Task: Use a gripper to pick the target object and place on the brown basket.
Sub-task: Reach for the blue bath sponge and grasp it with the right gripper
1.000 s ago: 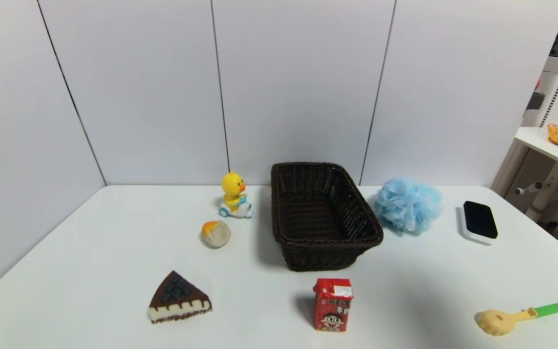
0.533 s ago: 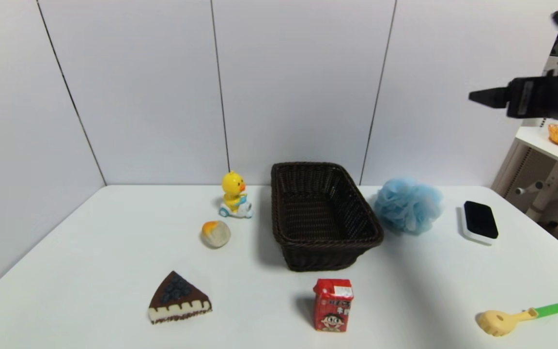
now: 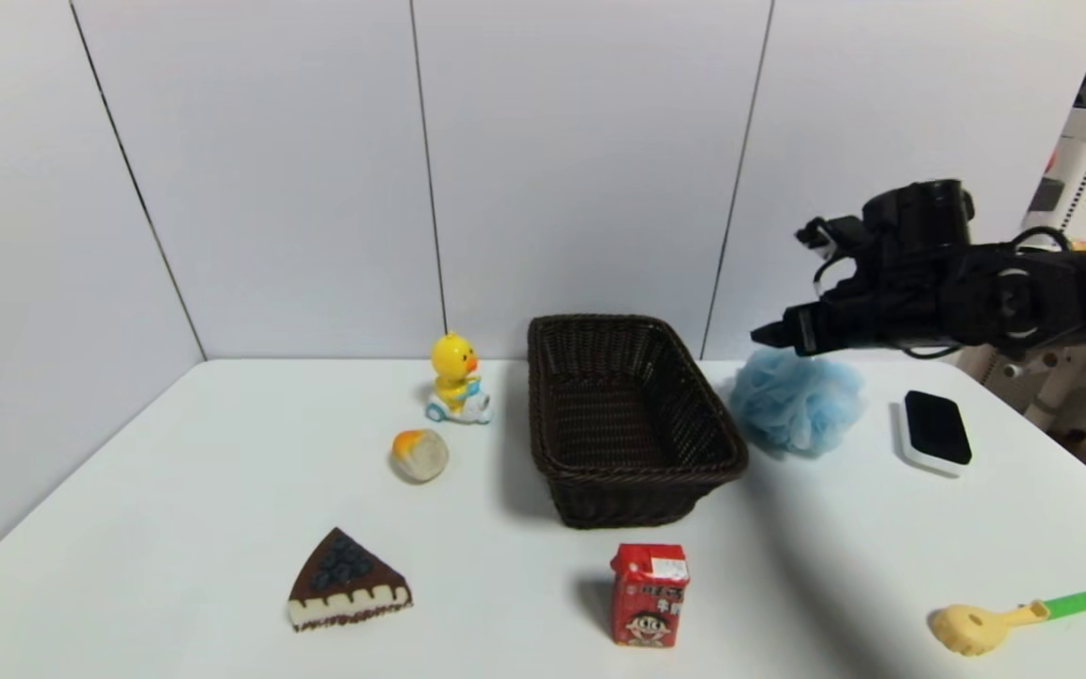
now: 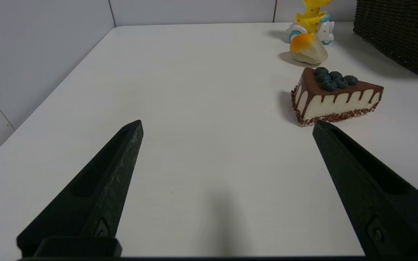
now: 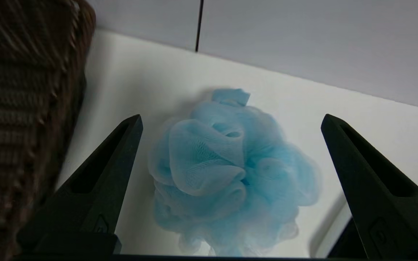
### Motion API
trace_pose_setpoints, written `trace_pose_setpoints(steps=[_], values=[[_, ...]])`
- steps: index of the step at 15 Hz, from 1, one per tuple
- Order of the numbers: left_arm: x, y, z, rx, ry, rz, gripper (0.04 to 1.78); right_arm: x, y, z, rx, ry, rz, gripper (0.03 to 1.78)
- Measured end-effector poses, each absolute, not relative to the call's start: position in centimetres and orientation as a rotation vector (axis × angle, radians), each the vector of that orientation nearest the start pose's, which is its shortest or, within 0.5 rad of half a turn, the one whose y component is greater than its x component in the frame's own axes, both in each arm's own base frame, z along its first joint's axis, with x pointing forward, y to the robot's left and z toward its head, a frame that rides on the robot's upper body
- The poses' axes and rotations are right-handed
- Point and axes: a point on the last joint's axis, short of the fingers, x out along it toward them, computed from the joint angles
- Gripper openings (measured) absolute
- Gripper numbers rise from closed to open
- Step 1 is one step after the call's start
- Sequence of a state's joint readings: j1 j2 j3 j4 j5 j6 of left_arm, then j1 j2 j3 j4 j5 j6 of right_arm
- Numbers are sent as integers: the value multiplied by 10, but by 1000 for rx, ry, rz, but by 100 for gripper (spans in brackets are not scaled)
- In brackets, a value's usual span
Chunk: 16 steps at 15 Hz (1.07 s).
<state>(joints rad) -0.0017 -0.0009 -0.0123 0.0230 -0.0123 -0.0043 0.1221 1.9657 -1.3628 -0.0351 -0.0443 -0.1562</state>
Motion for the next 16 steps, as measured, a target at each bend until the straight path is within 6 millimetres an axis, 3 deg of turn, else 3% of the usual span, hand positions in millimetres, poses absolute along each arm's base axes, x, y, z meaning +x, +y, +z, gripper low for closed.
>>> trace_pose_setpoints(steps=[5, 10, 16], values=[[-24, 0, 77, -4, 10, -14, 169, 407, 51, 137, -237, 681, 137, 170], [-24, 0, 77, -4, 10, -14, 169, 419, 49, 110, -272, 743, 142, 170], [-24, 0, 76, -4, 10, -14, 169, 424, 49, 90, -285, 789, 149, 170]])
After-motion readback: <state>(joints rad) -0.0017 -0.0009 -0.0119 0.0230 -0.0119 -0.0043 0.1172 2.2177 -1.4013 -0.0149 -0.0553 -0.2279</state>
